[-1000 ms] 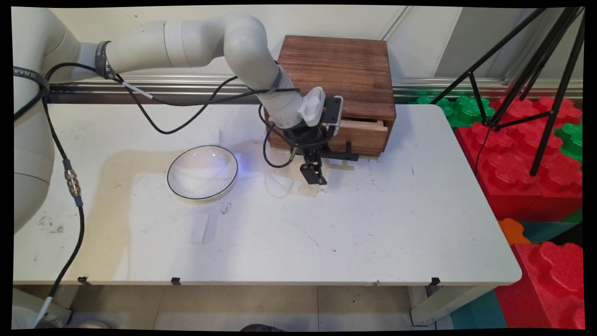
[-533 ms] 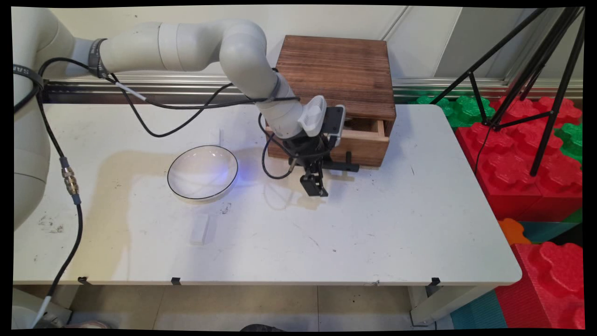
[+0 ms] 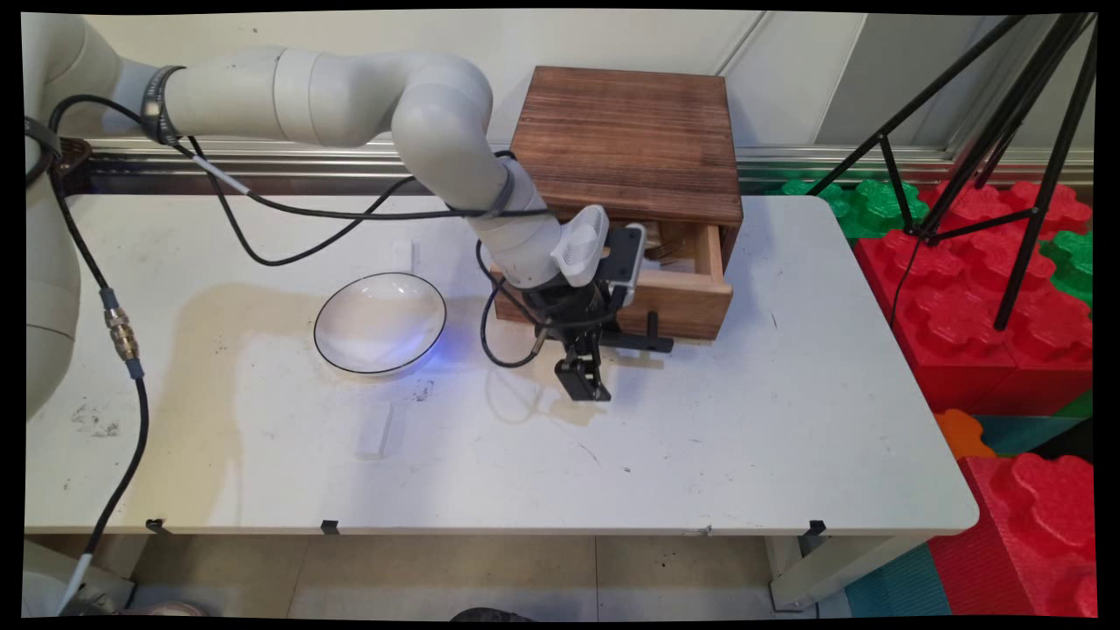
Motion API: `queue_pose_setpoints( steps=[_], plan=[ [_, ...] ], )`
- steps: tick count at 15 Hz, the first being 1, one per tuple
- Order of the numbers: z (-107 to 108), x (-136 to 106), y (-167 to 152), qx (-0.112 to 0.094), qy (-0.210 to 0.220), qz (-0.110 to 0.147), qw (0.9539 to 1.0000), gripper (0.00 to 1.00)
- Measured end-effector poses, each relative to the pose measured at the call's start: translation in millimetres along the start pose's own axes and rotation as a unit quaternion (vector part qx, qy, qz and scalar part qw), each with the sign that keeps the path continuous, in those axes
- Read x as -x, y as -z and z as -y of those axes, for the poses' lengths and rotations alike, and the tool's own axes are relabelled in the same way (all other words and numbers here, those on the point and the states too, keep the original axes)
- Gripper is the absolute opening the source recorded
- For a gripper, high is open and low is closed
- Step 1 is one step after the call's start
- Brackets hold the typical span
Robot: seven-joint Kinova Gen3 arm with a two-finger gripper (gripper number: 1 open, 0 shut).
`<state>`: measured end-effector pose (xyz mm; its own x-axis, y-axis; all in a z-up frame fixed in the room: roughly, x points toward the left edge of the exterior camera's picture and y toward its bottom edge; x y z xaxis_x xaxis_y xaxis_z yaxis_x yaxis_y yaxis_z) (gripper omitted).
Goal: Open the drawer
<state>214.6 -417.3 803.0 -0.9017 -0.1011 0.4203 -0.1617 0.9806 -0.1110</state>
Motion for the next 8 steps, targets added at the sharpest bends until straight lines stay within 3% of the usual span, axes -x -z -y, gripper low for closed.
queue_pose_setpoints(
  steps=[8],
  plan=[
    [-30.2,-0.7,1.3,0.005,-0.012,0.003,0.9999,1.00]
  ],
)
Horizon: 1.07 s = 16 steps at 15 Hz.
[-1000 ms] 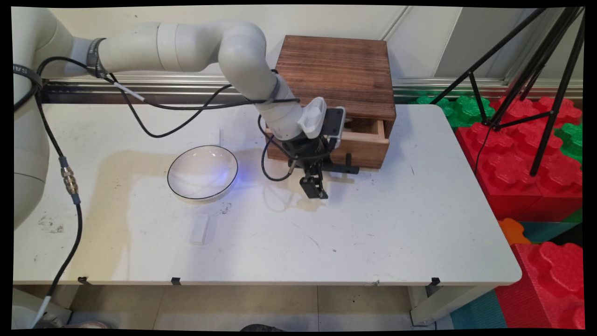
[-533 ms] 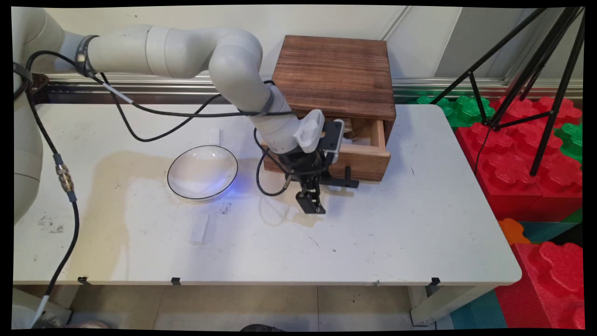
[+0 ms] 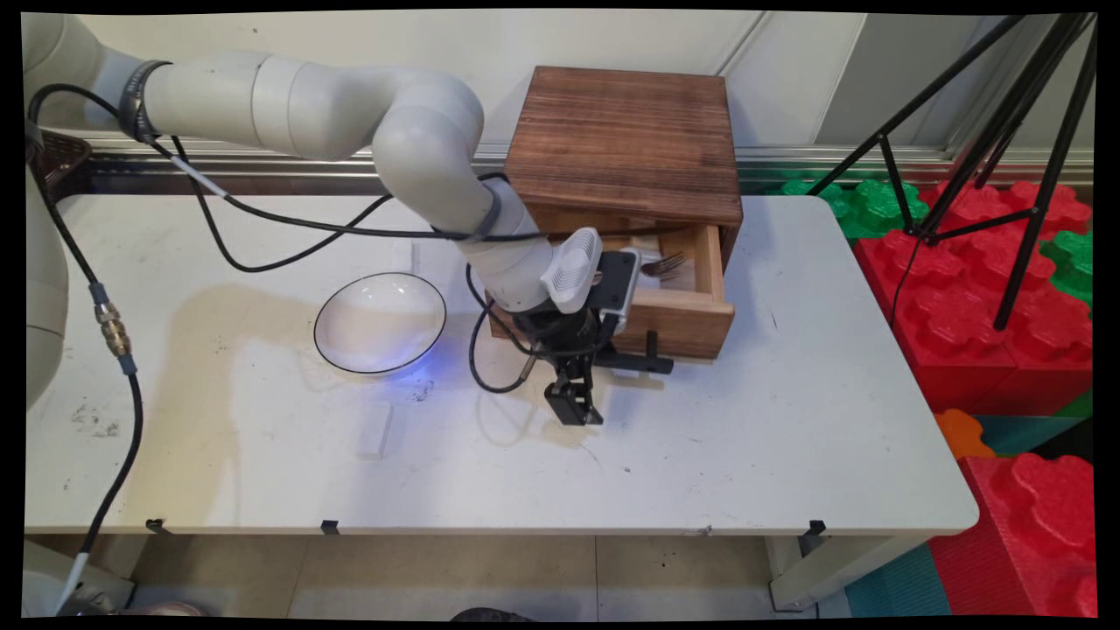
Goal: Open the drawer
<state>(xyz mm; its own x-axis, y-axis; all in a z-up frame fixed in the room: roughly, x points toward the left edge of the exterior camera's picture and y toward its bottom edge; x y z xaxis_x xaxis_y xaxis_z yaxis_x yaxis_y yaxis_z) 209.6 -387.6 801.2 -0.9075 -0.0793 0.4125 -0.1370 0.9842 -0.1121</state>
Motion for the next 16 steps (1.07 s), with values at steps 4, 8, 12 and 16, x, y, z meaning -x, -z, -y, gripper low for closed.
queue_pose_setpoints(
  steps=[4,8,12,16],
  plan=[
    [-17.6,-3.3,0.6,0.001,-0.003,-0.001,1.0000,1.00],
    [-30.7,-6.7,2.0,0.002,-0.003,-0.004,1.0000,1.00],
    [-45.3,-10.3,3.9,0.006,-0.002,-0.006,1.0000,1.00],
    [-55.5,-12.6,5.2,0.009,-0.001,-0.007,0.9999,1.00]
  ],
)
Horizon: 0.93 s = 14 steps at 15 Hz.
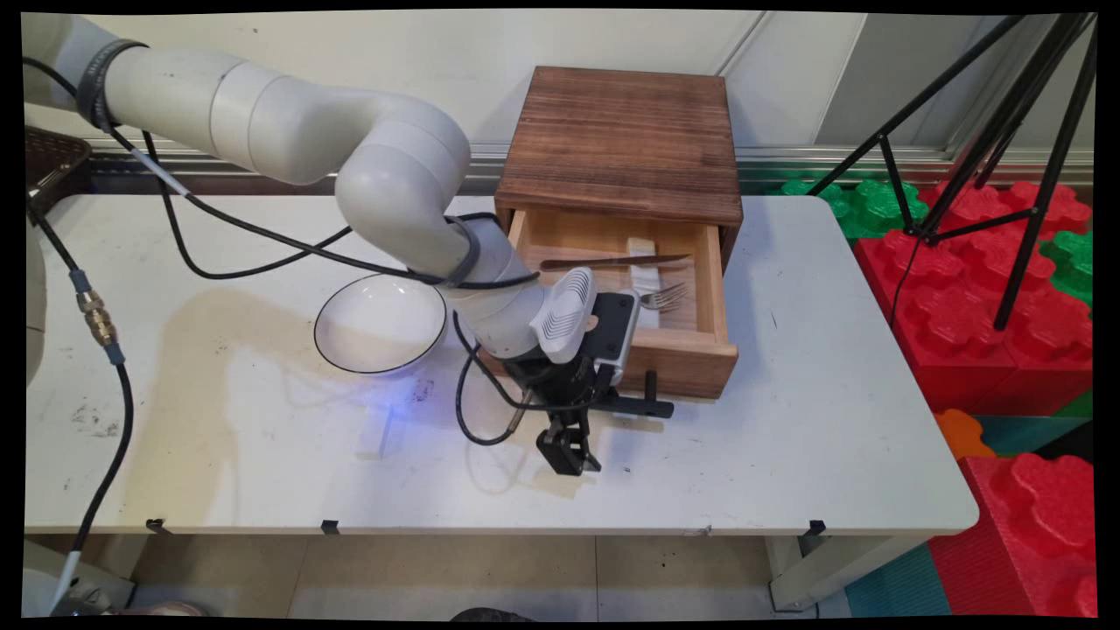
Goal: Open the drawer
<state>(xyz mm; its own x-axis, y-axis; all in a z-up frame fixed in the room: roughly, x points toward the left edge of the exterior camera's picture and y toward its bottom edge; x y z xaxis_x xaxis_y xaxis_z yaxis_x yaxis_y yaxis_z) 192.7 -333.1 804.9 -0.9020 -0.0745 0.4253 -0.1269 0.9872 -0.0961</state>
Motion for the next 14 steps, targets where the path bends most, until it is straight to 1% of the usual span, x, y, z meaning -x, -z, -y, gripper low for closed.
queue_pose_setpoints(
  steps=[2,14],
  plan=[
    [-7.4,-1.5,0.8,0.003,0.000,-0.001,1.0000,1.00],
    [-33.8,-6.5,5.2,0.017,0.003,-0.005,0.9998,1.00]
  ],
)
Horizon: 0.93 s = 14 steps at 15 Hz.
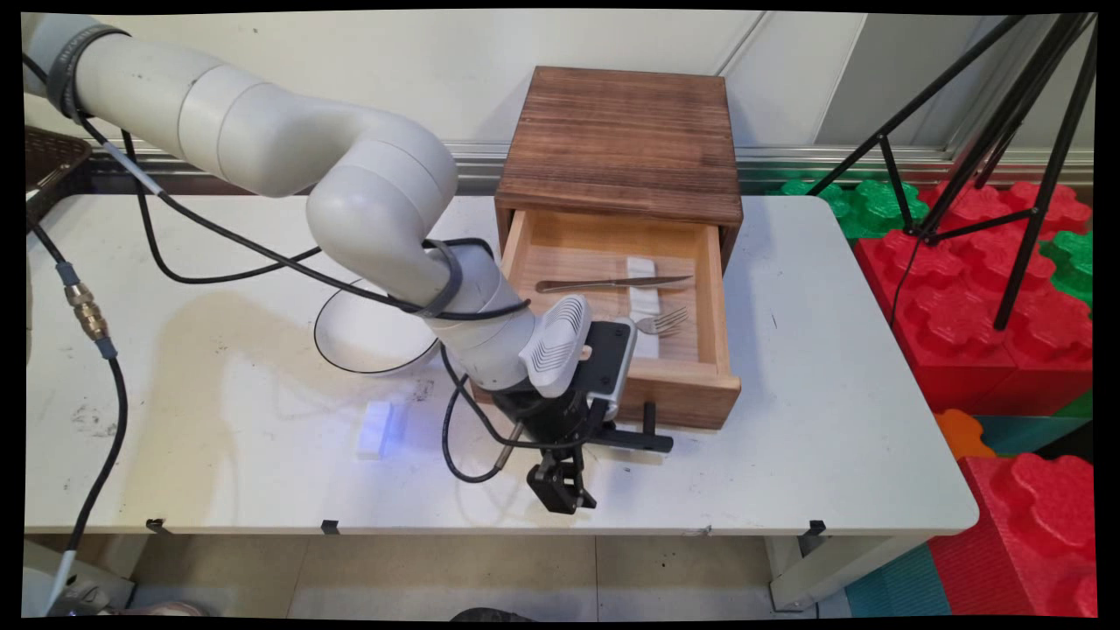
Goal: Open the drawer
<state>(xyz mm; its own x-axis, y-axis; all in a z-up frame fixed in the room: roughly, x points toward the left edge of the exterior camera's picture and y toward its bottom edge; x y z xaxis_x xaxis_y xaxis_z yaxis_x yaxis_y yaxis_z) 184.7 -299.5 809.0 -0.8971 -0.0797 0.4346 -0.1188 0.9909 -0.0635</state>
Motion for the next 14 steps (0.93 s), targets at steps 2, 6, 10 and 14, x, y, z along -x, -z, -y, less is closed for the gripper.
queue_pose_setpoints(
  steps=[2,6,10,14],
  plan=[
    [-4.2,-0.9,0.7,0.002,0.000,-0.001,1.0000,1.00],
    [-10.4,-2.0,1.9,0.006,0.001,-0.002,1.0000,1.00],
    [-16.2,-2.6,3.2,0.009,0.001,-0.003,1.0000,1.00],
    [-21.9,-3.2,4.3,0.013,0.001,-0.003,0.9999,1.00]
  ],
)
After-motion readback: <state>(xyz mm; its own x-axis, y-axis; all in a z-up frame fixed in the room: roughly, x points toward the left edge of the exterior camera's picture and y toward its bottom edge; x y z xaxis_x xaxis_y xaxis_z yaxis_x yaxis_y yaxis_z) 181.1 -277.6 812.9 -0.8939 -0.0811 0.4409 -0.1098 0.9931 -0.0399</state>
